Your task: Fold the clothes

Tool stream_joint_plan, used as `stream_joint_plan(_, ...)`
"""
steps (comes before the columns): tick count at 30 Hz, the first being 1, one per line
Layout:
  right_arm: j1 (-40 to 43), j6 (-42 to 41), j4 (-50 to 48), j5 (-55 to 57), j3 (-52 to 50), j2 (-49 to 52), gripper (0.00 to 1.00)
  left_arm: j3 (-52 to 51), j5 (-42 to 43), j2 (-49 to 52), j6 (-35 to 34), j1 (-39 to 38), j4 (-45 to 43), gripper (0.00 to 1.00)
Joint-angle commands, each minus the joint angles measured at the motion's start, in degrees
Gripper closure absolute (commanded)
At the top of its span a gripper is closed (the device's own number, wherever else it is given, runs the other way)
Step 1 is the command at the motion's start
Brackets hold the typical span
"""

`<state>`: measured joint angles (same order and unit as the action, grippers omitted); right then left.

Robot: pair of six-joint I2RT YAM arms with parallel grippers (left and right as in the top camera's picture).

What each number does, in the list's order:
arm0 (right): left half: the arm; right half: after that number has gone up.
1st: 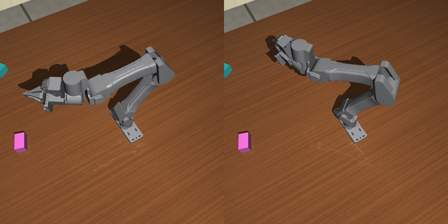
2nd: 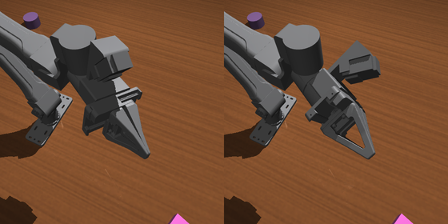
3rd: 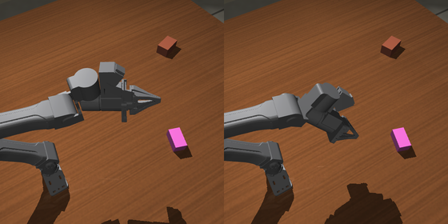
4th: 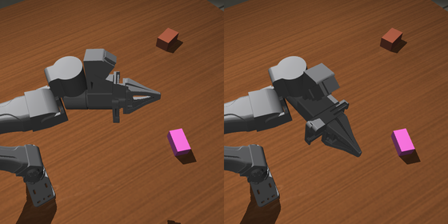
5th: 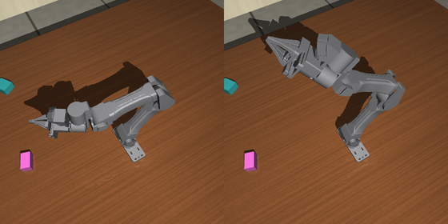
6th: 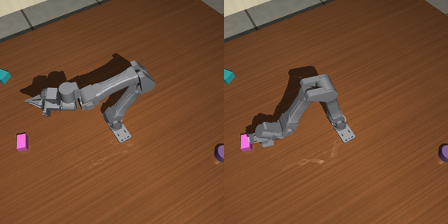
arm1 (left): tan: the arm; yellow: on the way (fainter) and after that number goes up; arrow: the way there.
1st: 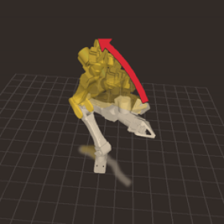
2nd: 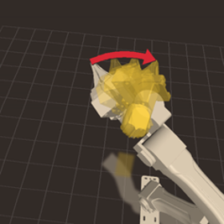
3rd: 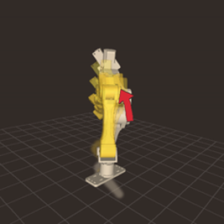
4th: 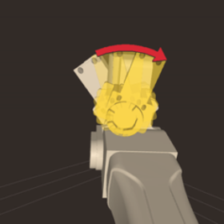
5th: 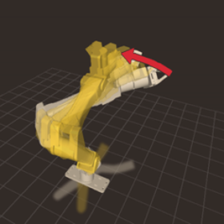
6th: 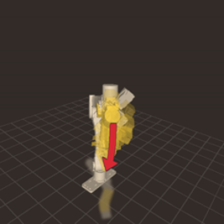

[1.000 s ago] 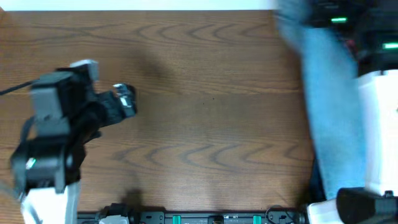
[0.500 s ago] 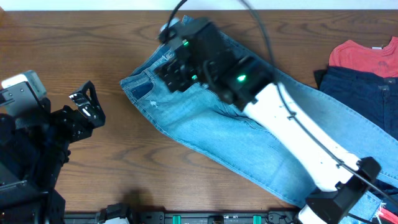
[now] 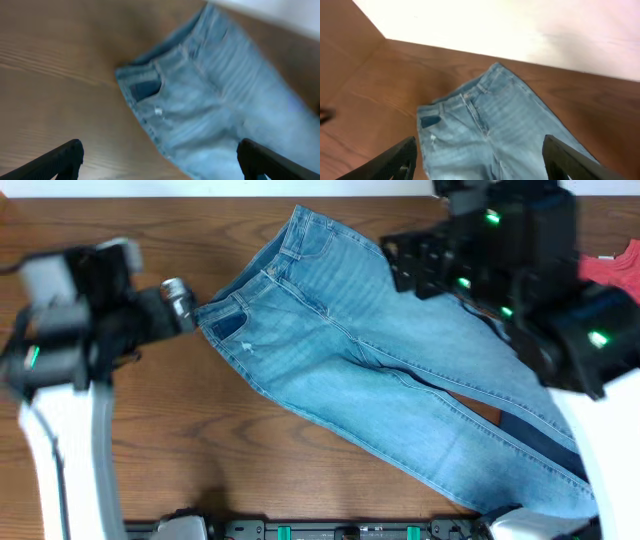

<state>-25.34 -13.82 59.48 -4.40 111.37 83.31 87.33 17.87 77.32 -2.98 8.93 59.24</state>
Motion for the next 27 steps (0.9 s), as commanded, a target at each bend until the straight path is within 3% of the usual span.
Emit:
stream_joint_plan(1,0.31,-2.16,2.78,-0.57,0.44,-0.2,0.22,-0.15,0.96,8.66,6.12,-1.42,-1.88,0.01)
stream_joint_plan(10,0.31,-3.54,12.22,-0.48,0.15,0.39,0.23,-0.15,2.23,30.71,8.87,-2.91,-15.28,0.02)
stream_joint_plan(21,0.31,-3.54,14.1,0.09,0.15,0.52,0.23,-0.15,-2.08,42.53,10.91,-2.91,-23.76,0.04)
stream_joint_plan(23,0.31,-3.56,14.05,0.13,0.15,0.72,0.23,-0.15,-2.12,43.56,10.95,-2.91,-23.76,0.09)
stream_joint_plan(27,0.31,-3.54,14.05,0.11,0.15,1.18,0.23,-0.17,-4.48,45.46,10.88,-2.84,-23.02,0.37)
